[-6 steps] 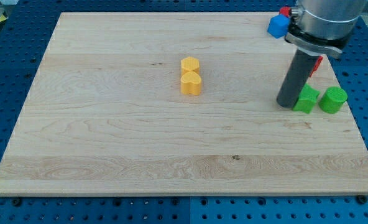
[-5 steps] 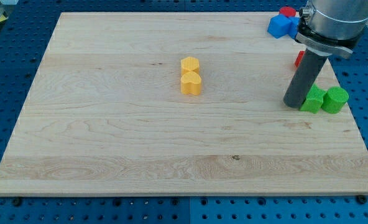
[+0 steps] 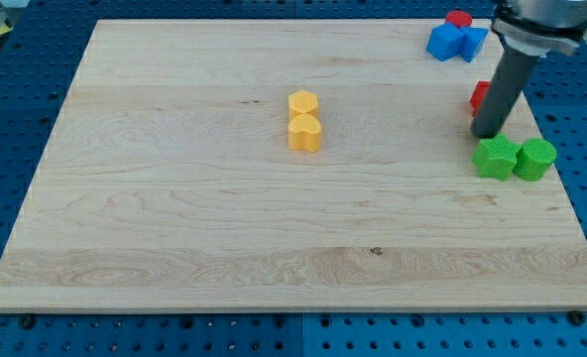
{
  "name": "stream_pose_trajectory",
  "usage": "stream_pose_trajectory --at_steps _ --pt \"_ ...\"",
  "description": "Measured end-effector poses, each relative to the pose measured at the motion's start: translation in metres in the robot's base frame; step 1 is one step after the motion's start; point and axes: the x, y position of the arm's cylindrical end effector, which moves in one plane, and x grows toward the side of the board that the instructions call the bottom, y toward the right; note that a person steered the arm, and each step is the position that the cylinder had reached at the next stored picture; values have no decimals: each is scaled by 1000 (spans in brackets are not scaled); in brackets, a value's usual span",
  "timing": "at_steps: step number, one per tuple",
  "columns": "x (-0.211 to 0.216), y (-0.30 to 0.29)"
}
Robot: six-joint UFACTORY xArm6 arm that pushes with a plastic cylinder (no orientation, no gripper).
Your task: Move red star to the diagonal top right of the yellow hexagon
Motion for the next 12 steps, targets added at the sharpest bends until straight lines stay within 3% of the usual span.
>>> stream_pose_trajectory --at_steps 2,3,5,6,8,10,11,12 --pt "-11 91" --pt "-37 100" --pt "-42 26" --pt "-39 63" --pt "-6 44" --pt "-33 -75" --pt "-26 -61" --pt "-14 4"
